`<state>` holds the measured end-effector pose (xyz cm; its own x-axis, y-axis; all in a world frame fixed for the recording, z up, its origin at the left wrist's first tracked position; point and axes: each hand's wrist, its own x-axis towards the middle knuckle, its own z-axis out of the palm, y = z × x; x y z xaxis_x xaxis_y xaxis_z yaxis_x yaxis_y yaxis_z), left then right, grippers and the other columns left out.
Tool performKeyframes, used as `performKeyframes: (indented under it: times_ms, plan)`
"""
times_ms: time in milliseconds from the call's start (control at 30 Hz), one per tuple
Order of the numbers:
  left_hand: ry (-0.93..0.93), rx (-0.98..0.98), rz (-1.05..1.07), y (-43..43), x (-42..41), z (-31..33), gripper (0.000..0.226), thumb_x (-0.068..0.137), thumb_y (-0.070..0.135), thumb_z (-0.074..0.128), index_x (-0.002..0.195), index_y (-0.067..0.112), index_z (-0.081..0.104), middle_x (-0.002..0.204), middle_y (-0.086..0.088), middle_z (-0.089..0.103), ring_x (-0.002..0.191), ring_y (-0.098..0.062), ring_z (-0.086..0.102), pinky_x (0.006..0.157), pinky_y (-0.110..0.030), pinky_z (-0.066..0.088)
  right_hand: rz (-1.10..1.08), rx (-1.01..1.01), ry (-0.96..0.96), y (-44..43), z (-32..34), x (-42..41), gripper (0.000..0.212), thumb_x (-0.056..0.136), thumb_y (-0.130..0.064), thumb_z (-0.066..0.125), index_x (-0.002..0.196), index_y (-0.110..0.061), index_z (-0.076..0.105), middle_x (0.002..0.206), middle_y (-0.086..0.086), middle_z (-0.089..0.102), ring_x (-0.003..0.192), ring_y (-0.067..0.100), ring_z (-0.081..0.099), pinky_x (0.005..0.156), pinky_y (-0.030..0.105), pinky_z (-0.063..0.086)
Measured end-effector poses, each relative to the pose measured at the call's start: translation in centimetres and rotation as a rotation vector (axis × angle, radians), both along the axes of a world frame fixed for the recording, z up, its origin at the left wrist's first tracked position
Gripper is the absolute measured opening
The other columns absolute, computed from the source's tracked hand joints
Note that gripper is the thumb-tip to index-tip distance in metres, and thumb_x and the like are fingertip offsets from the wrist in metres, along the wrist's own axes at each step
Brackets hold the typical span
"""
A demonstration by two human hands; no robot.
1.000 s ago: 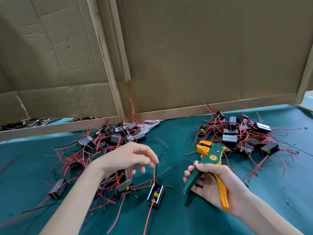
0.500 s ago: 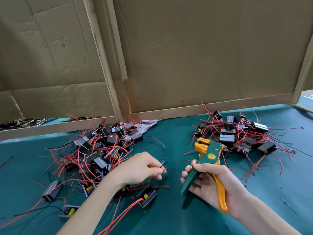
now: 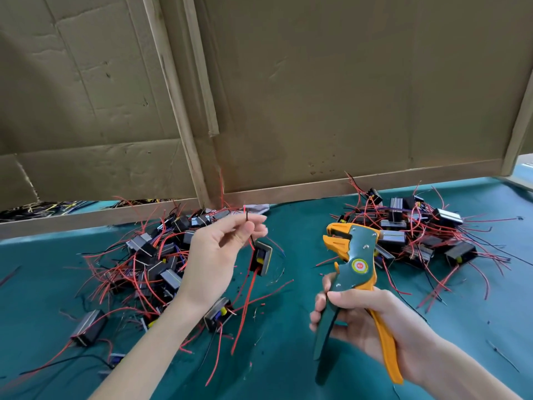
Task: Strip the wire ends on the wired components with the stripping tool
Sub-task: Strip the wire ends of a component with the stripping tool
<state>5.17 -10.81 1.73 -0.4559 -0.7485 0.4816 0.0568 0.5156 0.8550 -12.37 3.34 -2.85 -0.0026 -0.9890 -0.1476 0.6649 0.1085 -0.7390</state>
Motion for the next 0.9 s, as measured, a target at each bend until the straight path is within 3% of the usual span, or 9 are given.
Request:
performKeyframes:
  times_ms: [67,200,300,500,600,700,900]
  plan:
    - [0.020,-0.006,-0.035,0.4,-0.1,0.2,0.020,0.088,0.028,0.054,0.093,0.031,0.073,0.079,0.002,0.070,0.082,-0.016,0.071,0.085,-0.034,0.055,0.025,-0.027,0.036,0.2,0.0,0.1,0.025,0.060,-0.001,0.078,0.083,-0.003,0.068,0.080,0.024,0.060,0.074,0.039,0.064,0.072,0.045,0.057]
    - [-0.052,-0.121,-0.050,1.2,-0.5,0.3,0.026,0.088,0.022,0.054,0.098,0.037,0.072,0.075,0.011,0.055,0.066,-0.010,0.060,0.079,-0.018,0.050,0.098,-0.074,0.171,0.1,-0.3,0.1,0.027,0.064,-0.005,0.081,0.086,-0.005,0.066,0.082,0.025,0.061,0.077,0.040,0.064,0.076,0.046,0.054]
    - [-0.129,-0.218,0.011,1.5,-0.5,0.5,0.026,0.086,0.015,0.062,0.095,0.037,0.072,0.072,0.005,0.057,0.063,-0.007,0.060,0.073,-0.011,0.043,0.148,-0.093,0.221,0.0,-0.5,0.2,0.034,0.060,-0.011,0.089,0.084,-0.004,0.066,0.081,0.026,0.062,0.076,0.040,0.063,0.077,0.049,0.053]
    - [-0.128,-0.053,-0.039,2.1,-0.5,0.6,0.018,0.079,0.008,0.074,0.079,0.026,0.075,0.068,0.002,0.070,0.059,-0.013,0.066,0.062,-0.020,0.052,0.190,-0.132,0.252,0.1,-0.4,0.5,0.026,0.063,-0.007,0.085,0.083,-0.005,0.067,0.079,0.026,0.063,0.074,0.040,0.064,0.075,0.046,0.054]
    - [-0.183,-0.063,-0.074,2.2,-0.5,0.7,0.018,0.081,0.010,0.073,0.079,0.028,0.074,0.073,0.007,0.069,0.062,-0.010,0.063,0.063,-0.023,0.052,0.209,-0.154,0.283,0.2,-0.3,0.4,0.019,0.070,-0.005,0.079,0.085,-0.007,0.067,0.081,0.025,0.064,0.076,0.040,0.064,0.077,0.046,0.053]
    - [-0.223,-0.101,-0.104,2.3,-0.5,0.7,0.017,0.082,0.011,0.072,0.081,0.028,0.074,0.074,0.011,0.065,0.064,-0.005,0.058,0.063,-0.017,0.045,0.243,-0.175,0.329,0.3,-0.3,0.3,0.020,0.074,-0.010,0.081,0.088,-0.009,0.066,0.083,0.023,0.065,0.079,0.039,0.064,0.079,0.047,0.052]
    - [-0.231,-0.067,-0.161,2.2,-0.2,1.0,0.019,0.081,0.006,0.072,0.079,0.024,0.074,0.074,0.010,0.064,0.064,-0.004,0.056,0.061,-0.024,0.048,0.263,-0.191,0.394,0.4,-0.6,0.2,0.023,0.075,-0.013,0.081,0.090,-0.008,0.065,0.083,0.022,0.065,0.078,0.038,0.064,0.080,0.047,0.050]
